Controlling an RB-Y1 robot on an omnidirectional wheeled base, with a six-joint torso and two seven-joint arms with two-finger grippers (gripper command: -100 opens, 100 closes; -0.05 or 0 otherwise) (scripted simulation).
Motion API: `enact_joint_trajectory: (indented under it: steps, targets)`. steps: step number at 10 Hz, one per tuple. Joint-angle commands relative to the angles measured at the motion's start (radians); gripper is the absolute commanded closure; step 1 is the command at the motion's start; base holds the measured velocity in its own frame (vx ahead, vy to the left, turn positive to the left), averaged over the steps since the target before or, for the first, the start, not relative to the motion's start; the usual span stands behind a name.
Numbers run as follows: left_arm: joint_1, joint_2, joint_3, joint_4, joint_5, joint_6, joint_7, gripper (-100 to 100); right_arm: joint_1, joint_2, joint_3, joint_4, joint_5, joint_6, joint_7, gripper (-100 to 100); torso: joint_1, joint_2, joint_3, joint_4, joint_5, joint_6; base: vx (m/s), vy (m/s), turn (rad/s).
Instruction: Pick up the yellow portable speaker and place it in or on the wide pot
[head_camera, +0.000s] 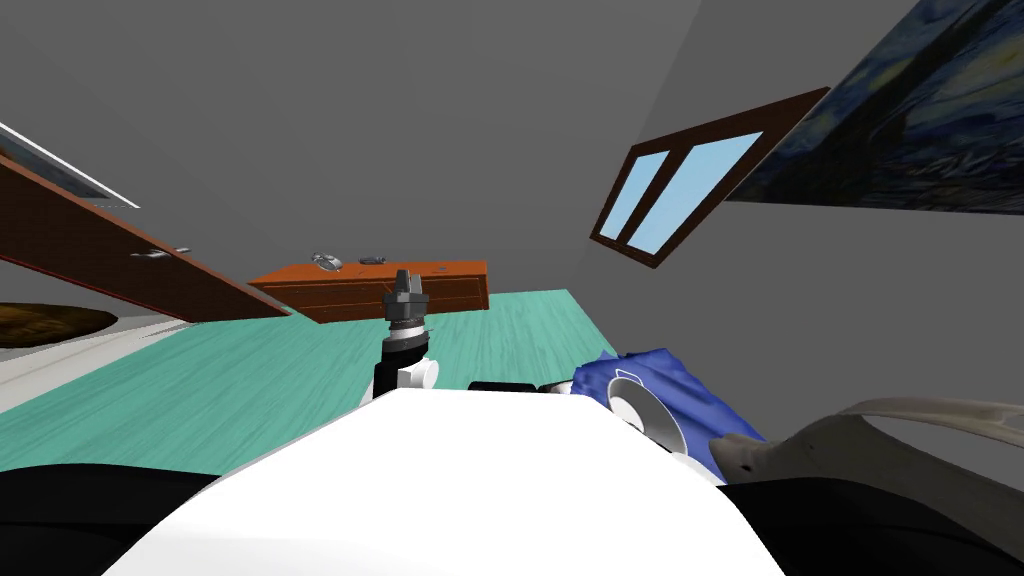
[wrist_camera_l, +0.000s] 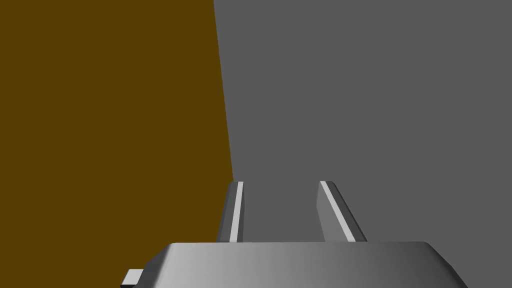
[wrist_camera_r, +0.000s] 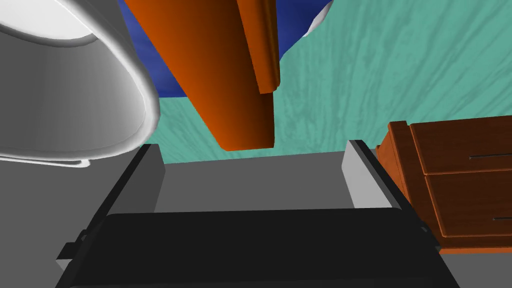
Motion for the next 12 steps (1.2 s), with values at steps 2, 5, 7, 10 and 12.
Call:
enact_joint_trajectory:
  steps: [2,5,7,10,12]
  targets:
    - [0.000,0.000,0.000,0.000,0.000,0.000,0.000,0,-0.002,0.005,0.031,0.071,0.049,0.004,-0.026,-100,-0.001,-0.001,-0.001,0.000,0.000,0.000,0.047,-0.037,0.239]
    - [0.000,0.000,0.000,0.000,0.000,0.000,0.000,0,-0.003,0.013,0.055,0.103,0.077,0.004,-0.043,-100,0.001,0.001,0.000,0.000,0.000,0.000,0.013,-0.009,0.076]
    - [0.000,0.000,0.000,0.000,0.000,0.000,0.000,0,-0.003,0.022,0.078,0.144,0.102,0.003,-0.057,-100,0.001,0.001,0.001,0.000,0.000,0.001,0.011,-0.005,0.079]
    - [0.000,0.000,0.000,0.000,0.000,0.000,0.000,0,-0.003,0.043,0.120,0.216,0.142,0.002,-0.082,-100,0.000,0.000,0.000,0.000,0.000,0.001,0.023,-0.025,0.127]
    - [0.000,0.000,0.000,0.000,0.000,0.000,0.000,0,-0.003,0.053,0.137,0.241,0.155,0.002,-0.091,-100,0.000,0.001,0.000,0.000,0.000,0.001,0.010,-0.025,0.072]
